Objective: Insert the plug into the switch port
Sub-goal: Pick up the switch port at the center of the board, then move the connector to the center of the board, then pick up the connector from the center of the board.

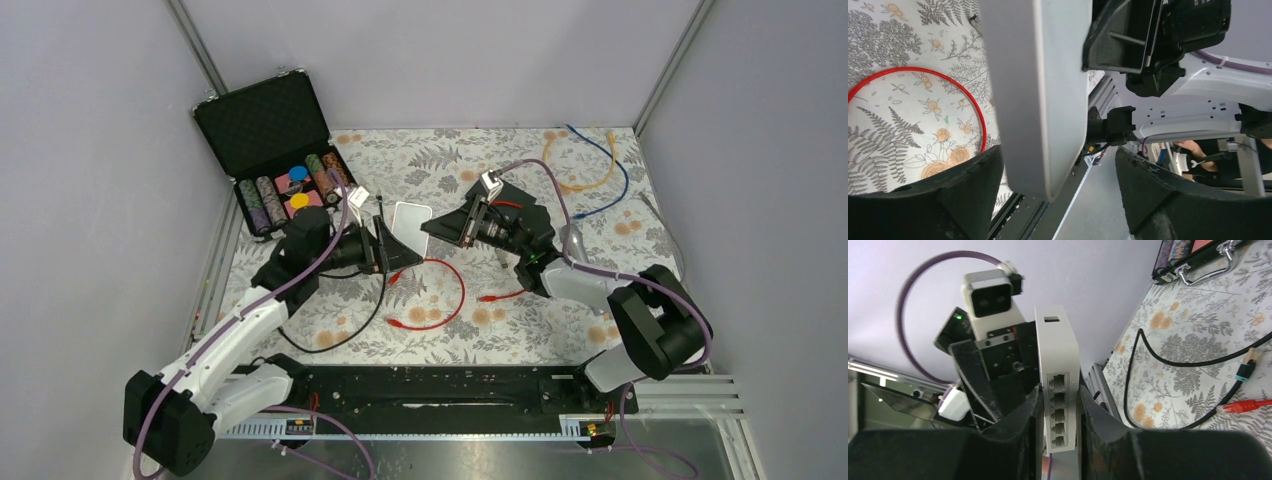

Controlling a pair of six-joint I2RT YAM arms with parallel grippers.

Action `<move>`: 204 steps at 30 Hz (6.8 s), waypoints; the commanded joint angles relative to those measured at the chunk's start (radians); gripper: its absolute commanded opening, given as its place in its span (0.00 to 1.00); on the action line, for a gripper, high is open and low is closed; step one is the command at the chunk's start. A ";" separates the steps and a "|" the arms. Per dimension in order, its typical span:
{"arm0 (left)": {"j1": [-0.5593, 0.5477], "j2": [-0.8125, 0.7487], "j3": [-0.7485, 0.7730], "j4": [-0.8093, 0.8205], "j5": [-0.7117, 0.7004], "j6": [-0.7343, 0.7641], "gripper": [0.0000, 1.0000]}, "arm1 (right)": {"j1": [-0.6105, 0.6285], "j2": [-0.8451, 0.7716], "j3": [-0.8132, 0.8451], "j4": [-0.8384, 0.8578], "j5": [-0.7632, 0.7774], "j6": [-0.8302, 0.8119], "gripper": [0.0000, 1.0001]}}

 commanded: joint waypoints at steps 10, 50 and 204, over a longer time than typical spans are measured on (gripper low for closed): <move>0.007 -0.061 -0.228 0.637 -0.071 -0.418 0.72 | 0.005 0.024 -0.061 0.268 0.096 0.169 0.00; 0.444 -0.148 -0.054 -0.137 -0.354 -0.133 0.00 | 0.189 -0.076 0.129 -0.855 0.299 -0.910 0.58; 0.526 -0.092 -0.298 0.113 0.369 -0.453 0.07 | 0.605 -0.307 -0.059 -0.752 0.870 -1.495 0.00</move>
